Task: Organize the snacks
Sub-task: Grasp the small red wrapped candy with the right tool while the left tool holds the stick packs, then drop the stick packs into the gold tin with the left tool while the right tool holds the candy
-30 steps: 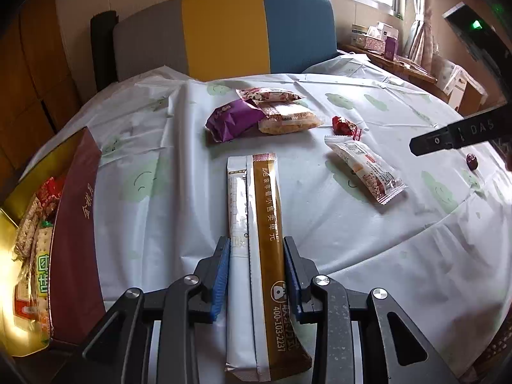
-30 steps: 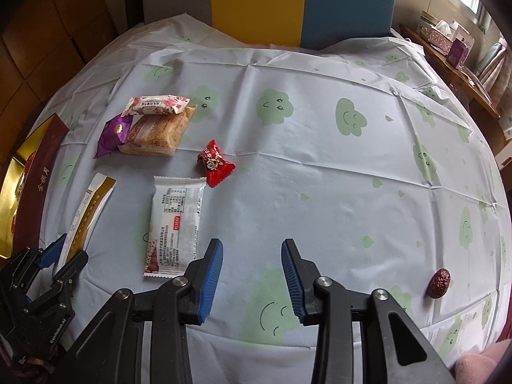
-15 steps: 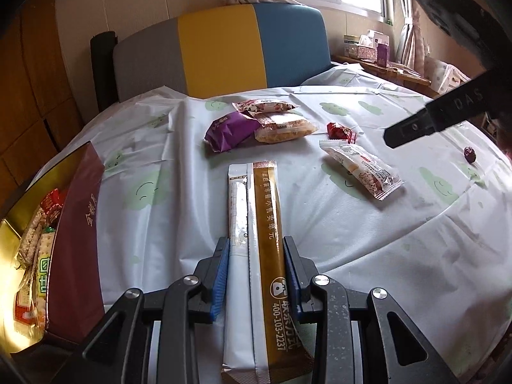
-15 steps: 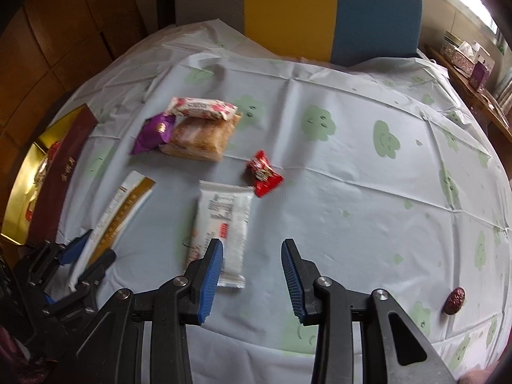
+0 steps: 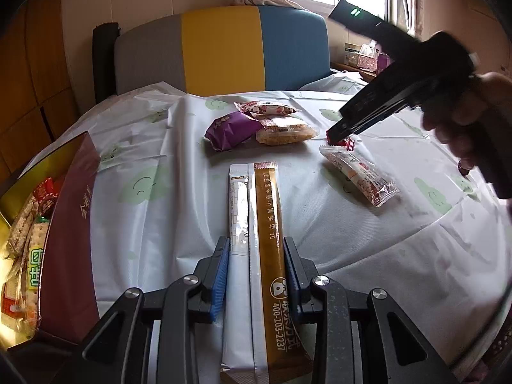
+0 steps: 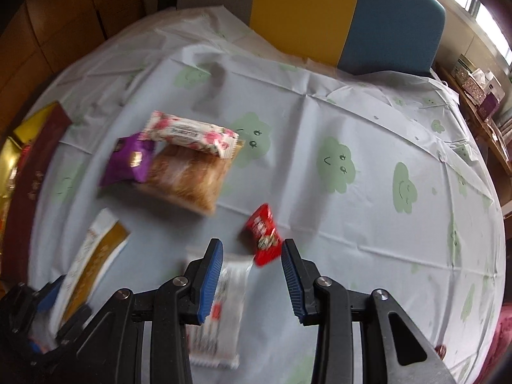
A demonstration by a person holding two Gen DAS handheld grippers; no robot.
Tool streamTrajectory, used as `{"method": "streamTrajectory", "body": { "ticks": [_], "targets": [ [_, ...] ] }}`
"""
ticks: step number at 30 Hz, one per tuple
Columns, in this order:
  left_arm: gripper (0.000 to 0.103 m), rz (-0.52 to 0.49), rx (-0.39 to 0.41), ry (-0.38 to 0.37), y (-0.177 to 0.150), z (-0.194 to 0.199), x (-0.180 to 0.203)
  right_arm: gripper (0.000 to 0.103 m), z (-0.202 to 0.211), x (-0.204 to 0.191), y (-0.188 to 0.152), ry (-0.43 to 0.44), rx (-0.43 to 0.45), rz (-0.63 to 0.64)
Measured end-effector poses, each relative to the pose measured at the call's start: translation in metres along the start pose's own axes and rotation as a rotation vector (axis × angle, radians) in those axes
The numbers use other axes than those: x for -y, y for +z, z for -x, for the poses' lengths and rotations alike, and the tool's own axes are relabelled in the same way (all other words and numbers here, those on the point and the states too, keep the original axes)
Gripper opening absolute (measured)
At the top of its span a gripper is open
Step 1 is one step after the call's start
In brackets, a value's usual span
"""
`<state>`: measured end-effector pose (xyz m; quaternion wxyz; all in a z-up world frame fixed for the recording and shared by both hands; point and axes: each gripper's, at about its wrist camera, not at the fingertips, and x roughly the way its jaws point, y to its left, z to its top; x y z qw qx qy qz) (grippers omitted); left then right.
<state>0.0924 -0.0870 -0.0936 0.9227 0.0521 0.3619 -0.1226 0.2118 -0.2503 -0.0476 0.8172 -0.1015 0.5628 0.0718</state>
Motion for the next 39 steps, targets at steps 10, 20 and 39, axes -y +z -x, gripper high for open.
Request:
{"method": "streamTrajectory", "body": {
  "ticks": [10, 20, 39],
  "targets": [
    [0.033, 0.006, 0.0, -0.006, 0.0, 0.0, 0.0, 0.016, -0.01, 0.006, 0.0, -0.02, -0.038, 0.01],
    [0.033, 0.077, -0.031, -0.076, 0.004, -0.004, -0.014, 0.016, 0.023, 0.043, -0.075, -0.041, -0.123, -0.091],
    [0.039, 0.113, -0.27, -0.179, 0.038, -0.013, -0.023, 0.017, 0.016, 0.044, -0.089, -0.005, -0.134, -0.114]
  ]
}}
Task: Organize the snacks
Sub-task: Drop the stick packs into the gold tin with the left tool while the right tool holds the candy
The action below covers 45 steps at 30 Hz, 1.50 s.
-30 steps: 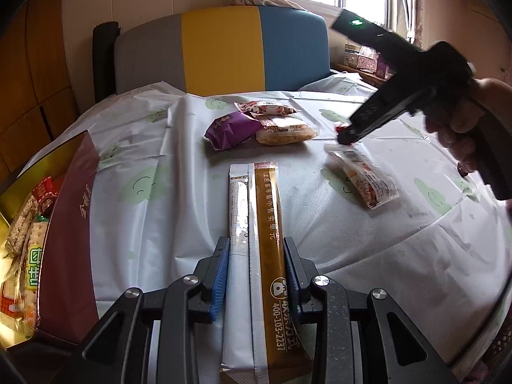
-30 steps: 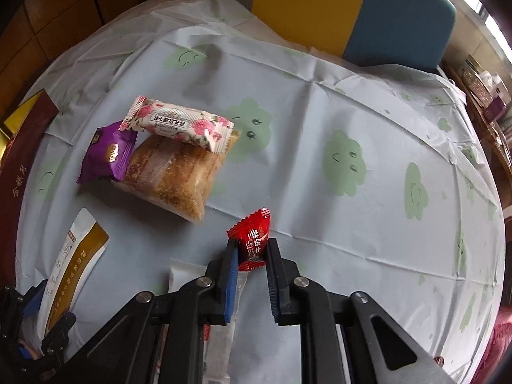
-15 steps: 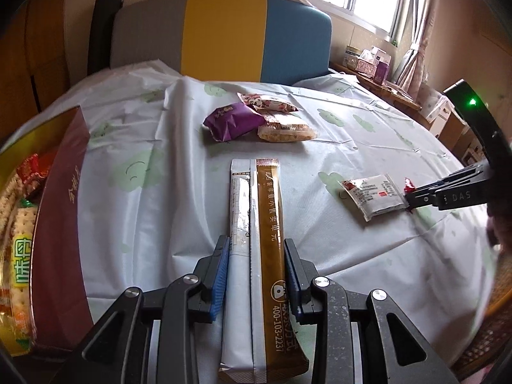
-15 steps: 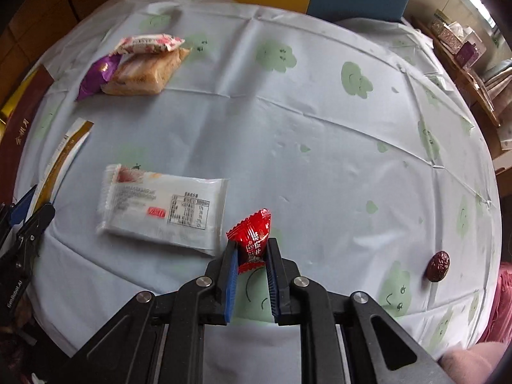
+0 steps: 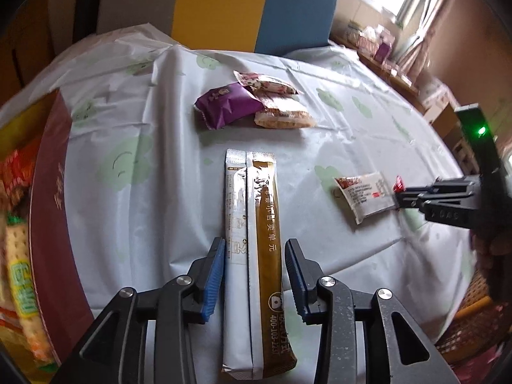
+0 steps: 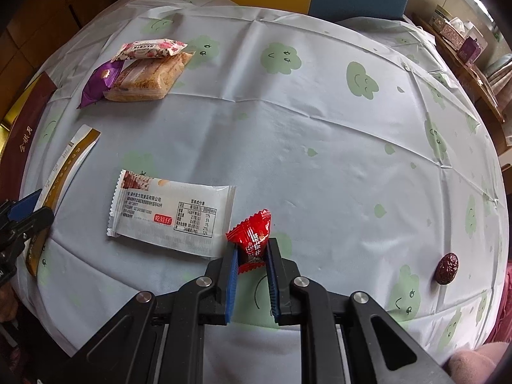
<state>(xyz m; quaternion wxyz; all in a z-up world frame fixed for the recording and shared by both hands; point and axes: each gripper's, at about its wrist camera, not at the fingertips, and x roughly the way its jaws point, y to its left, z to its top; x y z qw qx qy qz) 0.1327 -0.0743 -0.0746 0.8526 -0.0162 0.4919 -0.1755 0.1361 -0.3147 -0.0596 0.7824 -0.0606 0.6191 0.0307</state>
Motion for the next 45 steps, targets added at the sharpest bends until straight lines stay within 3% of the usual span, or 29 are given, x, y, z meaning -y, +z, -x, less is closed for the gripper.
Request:
{"method": "streamTrajectory", "body": {
  "ticks": [3, 7, 10, 21, 26, 32, 35, 39, 45],
  "targets": [
    [0.039, -0.049, -0.022, 0.043, 0.004, -0.004, 0.007, 0.017, -0.001, -0.002, 0.001, -0.009, 0.001, 0.011],
    [0.027, -0.062, 0.001, 0.103, 0.005, -0.006, 0.013, 0.017, -0.001, -0.008, 0.001, -0.022, 0.003, 0.03],
    [0.023, 0.004, 0.035, 0.089, -0.004, 0.0, 0.009, 0.017, -0.003, -0.011, 0.0, -0.025, 0.004, 0.041],
    [0.023, 0.048, 0.126, 0.059, -0.027, 0.053, 0.002, 0.017, -0.008, -0.02, -0.006, -0.047, 0.014, 0.09],
    [0.023, 0.135, 0.21, 0.086, -0.027, 0.094, -0.028, 0.017, -0.009, -0.026, -0.008, -0.062, 0.021, 0.107],
    [0.024, 0.3, 0.286, 0.215, -0.032, 0.133, -0.095, 0.017, -0.008, -0.032, -0.009, -0.074, 0.026, 0.119],
    [0.025, 0.405, 0.282, 0.306, -0.04, 0.14, -0.136, 0.017, -0.009, -0.034, -0.01, -0.077, 0.027, 0.122],
    [0.03, 0.519, 0.246, 0.37, -0.055, 0.134, -0.174, 0.017, -0.01, -0.035, -0.011, -0.082, 0.028, 0.126],
    [0.036, 0.525, 0.245, 0.428, -0.064, 0.13, -0.183, 0.017, -0.008, -0.031, -0.011, -0.079, 0.029, 0.125]
  ]
}}
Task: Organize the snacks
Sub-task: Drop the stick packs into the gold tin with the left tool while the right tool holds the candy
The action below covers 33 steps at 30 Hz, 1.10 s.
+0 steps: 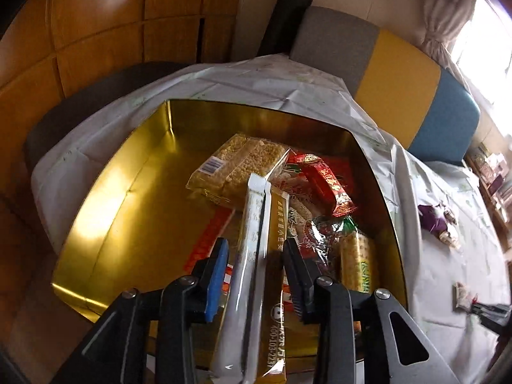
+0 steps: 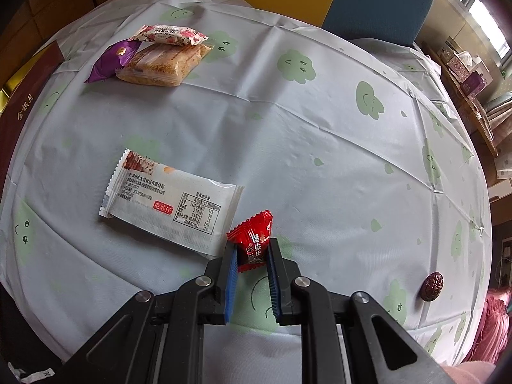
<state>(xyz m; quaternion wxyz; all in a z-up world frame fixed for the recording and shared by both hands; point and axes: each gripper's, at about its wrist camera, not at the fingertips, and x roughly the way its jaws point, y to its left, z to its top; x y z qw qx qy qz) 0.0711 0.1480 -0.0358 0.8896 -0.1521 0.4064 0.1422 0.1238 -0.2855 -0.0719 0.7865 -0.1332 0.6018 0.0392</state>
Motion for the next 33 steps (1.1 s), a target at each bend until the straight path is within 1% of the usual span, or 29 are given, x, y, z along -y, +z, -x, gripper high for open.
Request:
{"method": "streamTrajectory", "body": {
  "ticks": [3, 7, 9, 13, 15, 19, 21, 23, 24, 26, 28, 30, 31, 33],
  "targets": [
    [0.036, -0.027, 0.01, 0.024, -0.004, 0.002, 0.007, 0.017, 0.0, 0.001, 0.0, 0.001, 0.0, 0.0],
    [0.036, -0.065, 0.04, 0.087, -0.01, 0.009, 0.011, 0.017, -0.001, 0.002, 0.001, -0.005, 0.002, 0.005],
    [0.036, -0.054, 0.059, 0.105, -0.009, 0.018, 0.01, 0.017, -0.001, 0.001, 0.0, -0.01, 0.003, 0.008],
    [0.035, -0.001, 0.065, 0.12, -0.006, 0.027, -0.011, 0.017, 0.0, 0.0, 0.0, -0.014, 0.005, 0.004],
    [0.034, 0.015, 0.068, 0.108, -0.006, 0.034, -0.021, 0.017, 0.0, 0.0, 0.0, -0.015, 0.004, 0.004],
    [0.03, -0.052, 0.061, 0.087, -0.013, 0.039, -0.016, 0.017, 0.0, -0.001, 0.0, -0.017, 0.004, 0.004],
    [0.03, -0.083, 0.04, 0.075, -0.019, 0.034, -0.008, 0.017, 0.0, 0.0, 0.0, -0.016, 0.004, 0.003],
    [0.029, -0.108, 0.023, 0.104, -0.023, 0.024, -0.002, 0.017, 0.0, 0.0, 0.0, -0.016, 0.004, 0.004],
    [0.029, -0.123, 0.028, 0.127, -0.022, 0.017, 0.002, 0.018, 0.0, 0.0, 0.0, -0.017, 0.003, 0.004],
    [0.029, -0.123, 0.023, 0.147, -0.017, 0.009, 0.004, 0.017, 0.0, 0.0, 0.0, -0.017, 0.004, 0.004],
    [0.029, -0.11, -0.029, 0.145, -0.013, -0.008, 0.002, 0.018, 0.0, 0.0, 0.001, -0.017, 0.004, 0.004],
    [0.029, -0.114, -0.069, 0.18, -0.013, -0.026, 0.001, 0.018, 0.0, 0.0, 0.0, -0.017, 0.003, 0.005],
    [0.027, -0.109, -0.071, 0.189, -0.013, -0.029, -0.001, 0.017, 0.0, 0.0, 0.001, -0.018, 0.003, 0.005],
    [0.026, -0.082, -0.064, 0.171, -0.013, -0.026, -0.004, 0.018, 0.0, 0.0, 0.001, -0.02, 0.005, 0.006]
  ]
}}
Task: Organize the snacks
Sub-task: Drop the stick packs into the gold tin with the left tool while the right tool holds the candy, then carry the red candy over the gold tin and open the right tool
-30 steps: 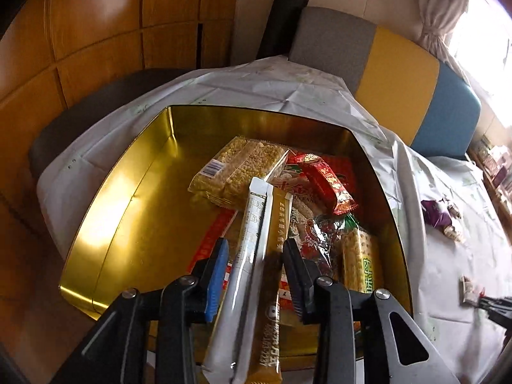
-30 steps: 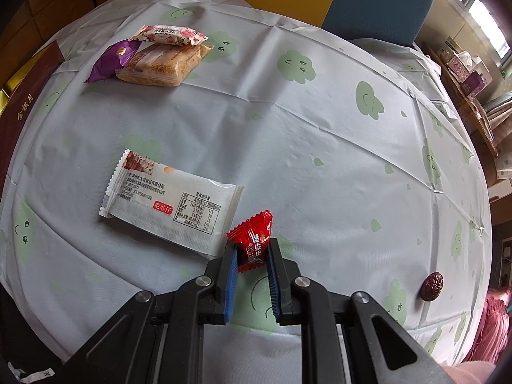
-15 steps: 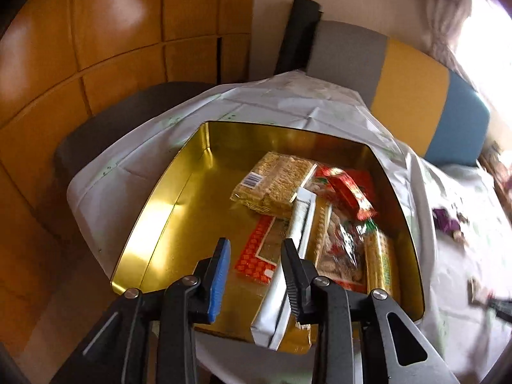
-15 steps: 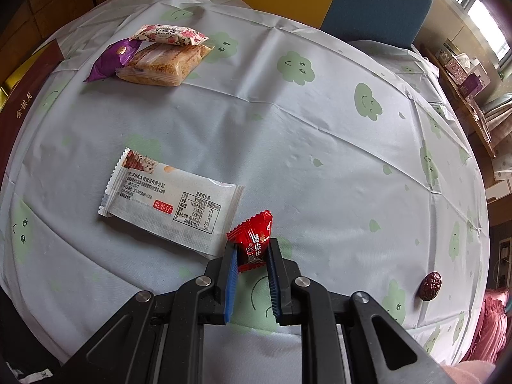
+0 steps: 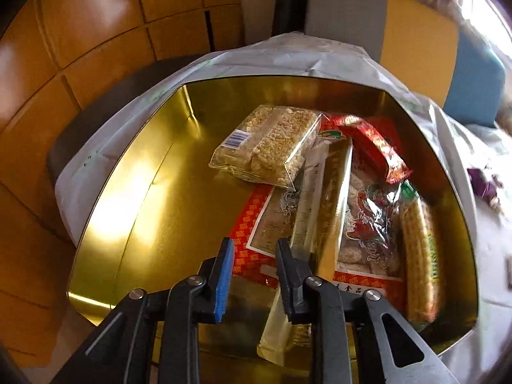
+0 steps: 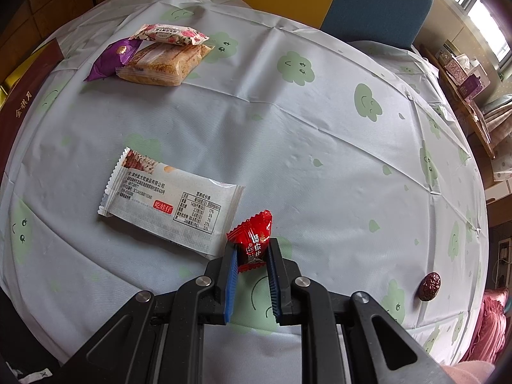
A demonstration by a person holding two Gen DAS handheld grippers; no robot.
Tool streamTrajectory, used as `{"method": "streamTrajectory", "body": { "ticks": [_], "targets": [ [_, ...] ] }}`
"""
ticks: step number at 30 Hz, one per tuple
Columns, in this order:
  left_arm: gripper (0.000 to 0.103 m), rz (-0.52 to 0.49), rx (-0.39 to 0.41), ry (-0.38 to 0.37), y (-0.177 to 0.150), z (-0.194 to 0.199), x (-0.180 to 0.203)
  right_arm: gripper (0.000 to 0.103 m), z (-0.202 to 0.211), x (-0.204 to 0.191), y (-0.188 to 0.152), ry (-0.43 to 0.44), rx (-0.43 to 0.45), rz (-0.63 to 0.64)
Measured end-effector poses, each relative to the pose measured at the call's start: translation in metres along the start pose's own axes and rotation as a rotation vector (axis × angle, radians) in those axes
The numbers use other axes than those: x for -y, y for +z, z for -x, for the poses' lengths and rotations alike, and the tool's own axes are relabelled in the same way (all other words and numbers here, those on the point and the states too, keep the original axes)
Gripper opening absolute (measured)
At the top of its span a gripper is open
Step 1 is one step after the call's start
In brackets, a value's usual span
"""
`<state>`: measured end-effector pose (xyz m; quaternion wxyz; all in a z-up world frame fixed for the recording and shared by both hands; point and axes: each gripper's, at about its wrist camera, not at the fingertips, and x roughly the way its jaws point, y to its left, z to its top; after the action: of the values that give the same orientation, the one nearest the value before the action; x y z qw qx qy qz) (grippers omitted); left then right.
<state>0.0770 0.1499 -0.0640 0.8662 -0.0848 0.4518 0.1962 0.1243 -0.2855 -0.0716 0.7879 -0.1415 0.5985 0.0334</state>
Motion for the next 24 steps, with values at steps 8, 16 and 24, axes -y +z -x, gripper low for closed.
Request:
{"method": "streamTrajectory", "body": {
  "ticks": [8, 16, 24],
  "targets": [
    [0.029, 0.009, 0.039, -0.006, -0.01, 0.02, 0.004, 0.017, 0.0, -0.001, 0.0, -0.004, 0.0, 0.003],
    [0.038, -0.007, 0.107, -0.061, -0.009, 0.053, 0.017, 0.017, 0.0, -0.003, -0.001, -0.013, 0.004, 0.008],
    [0.038, -0.061, 0.154, -0.112, -0.014, 0.079, 0.032, 0.017, 0.002, -0.005, -0.002, -0.02, 0.008, 0.011]
  ]
}}
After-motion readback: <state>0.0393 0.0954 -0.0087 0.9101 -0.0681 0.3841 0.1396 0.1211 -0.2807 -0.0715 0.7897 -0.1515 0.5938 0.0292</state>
